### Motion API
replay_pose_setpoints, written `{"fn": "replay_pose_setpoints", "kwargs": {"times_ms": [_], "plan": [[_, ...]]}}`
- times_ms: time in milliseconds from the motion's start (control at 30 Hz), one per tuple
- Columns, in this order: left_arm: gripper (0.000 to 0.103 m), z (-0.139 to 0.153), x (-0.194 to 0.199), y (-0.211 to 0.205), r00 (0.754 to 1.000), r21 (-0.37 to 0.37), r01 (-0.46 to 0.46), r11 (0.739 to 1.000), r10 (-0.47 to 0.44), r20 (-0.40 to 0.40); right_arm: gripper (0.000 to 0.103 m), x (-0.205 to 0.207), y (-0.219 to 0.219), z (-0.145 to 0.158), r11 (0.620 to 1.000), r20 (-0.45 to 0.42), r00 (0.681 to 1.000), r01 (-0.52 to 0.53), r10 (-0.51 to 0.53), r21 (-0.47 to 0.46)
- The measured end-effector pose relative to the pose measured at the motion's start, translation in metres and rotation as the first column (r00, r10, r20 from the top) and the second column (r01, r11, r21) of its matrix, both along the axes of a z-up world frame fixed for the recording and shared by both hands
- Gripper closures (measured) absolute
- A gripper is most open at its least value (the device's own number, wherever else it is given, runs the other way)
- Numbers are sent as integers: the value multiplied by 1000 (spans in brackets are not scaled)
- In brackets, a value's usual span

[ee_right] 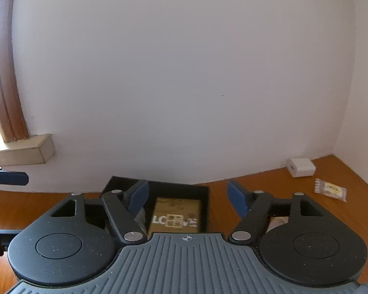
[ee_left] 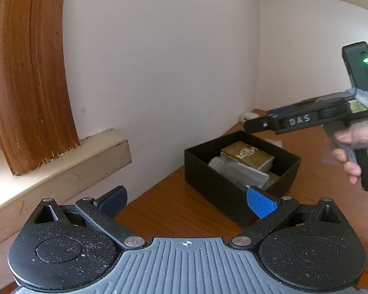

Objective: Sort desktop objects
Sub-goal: 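Lower the gold packet over the black box and open the right gripper, then reach the left gripper down to the white charger plug and close on it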

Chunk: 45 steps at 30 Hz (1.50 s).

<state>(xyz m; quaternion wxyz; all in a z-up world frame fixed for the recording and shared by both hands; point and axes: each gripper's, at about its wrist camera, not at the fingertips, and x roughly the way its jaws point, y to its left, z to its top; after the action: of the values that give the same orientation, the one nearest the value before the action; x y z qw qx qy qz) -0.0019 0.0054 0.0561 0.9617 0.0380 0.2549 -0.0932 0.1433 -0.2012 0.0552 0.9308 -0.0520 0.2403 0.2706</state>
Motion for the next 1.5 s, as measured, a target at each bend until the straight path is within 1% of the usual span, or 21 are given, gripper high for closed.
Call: {"fn": "replay_pose_setpoints", "kwargs": {"times_ms": [233, 367, 433, 500, 533, 567, 600, 667, 733, 800, 867, 967, 1000, 1067, 1133, 1200, 1300, 1400, 1500], "plan": [[0, -2, 1, -4, 1000, 1, 14, 1000, -14, -4, 32, -1, -28, -3, 999, -5, 999, 32, -32, 1], [0, -2, 0, -6, 1000, 2, 18, 1000, -18, -2, 31, -4, -47, -10, 999, -15, 999, 49, -49, 9], [0, 0, -2, -7, 1000, -5, 8, 1000, -8, 17, 31, -6, -58, -13, 998, -20, 998, 54, -54, 12], [0, 6, -6, -3, 998, -59, -36, 998, 39, 59, 27, -9, -70, -15, 998, -22, 998, 58, -58, 18], [0, 10, -7, -1, 997, -99, -42, 994, 49, 61, 24, -11, -78, -17, 998, -20, 998, 61, -61, 23], [0, 13, -7, 0, 997, -136, -33, 990, 41, 60, 23, -14, -85, -18, 997, -18, 998, 65, -65, 29], [0, 15, -7, -1, 997, -159, -29, 987, 39, 61, 23, -16, -93, -21, 997, -19, 997, 70, -69, 34], [0, 20, -2, -7, 998, -176, -33, 984, 43, 54, 22, -19, -110, -27, 996, -27, 996, 84, -83, 36], [0, 25, 6, -19, 999, -172, -19, 985, 27, 45, 21, -21, -124, -35, 995, -38, 995, 93, -92, 32], [0, 31, 15, -33, 999, -178, 0, 984, 6, 35, 20, -23, -139, -43, 994, -48, 994, 104, -102, 33], [0, 36, 26, -45, 1000, -205, 11, 979, -6, 25, 15, -25, -154, -50, 993, -52, 992, 113, -111, 39], [0, 41, 46, -64, 1000, -257, 9, 966, -11, -3, 8, -25, -174, -59, 992, -59, 991, 121, -118, 40], [0, 43, 55, -73, 1000, -269, 5, 963, -9, -13, 7, -24, -178, -62, 992, -59, 991, 119, -117, 34], [0, 46, 70, -89, 1000, -271, -3, 963, -4, -23, 3, -23, -188, -68, 993, -60, 992, 116, -115, 15], [0, 49, 86, -108, 999, -267, -5, 964, -5, -36, 3, -20, -195, -70, 993, -60, 991, 119, -119, -11], [0, 50, 101, -126, 999, -269, -1, 963, -11, -45, 3, -19, -203, -71, 994, -46, 993, 110, -110, -10], [0, 51, 130, -155, 998, -267, 3, 964, -20, -62, 1, -14, -212, -68, 995, -35, 995, 93, -92, 24], [0, 45, 159, -178, 996, -267, 2, 964, -27, -86, 0, -9, -216, -67, 997, -28, 998, 53, -51, 59], [0, 35, 197, -199, 990, -284, 0, 959, -41, -137, 0, -1, -215, -71, 997, -58, 998, 6, -1, 82]]}}
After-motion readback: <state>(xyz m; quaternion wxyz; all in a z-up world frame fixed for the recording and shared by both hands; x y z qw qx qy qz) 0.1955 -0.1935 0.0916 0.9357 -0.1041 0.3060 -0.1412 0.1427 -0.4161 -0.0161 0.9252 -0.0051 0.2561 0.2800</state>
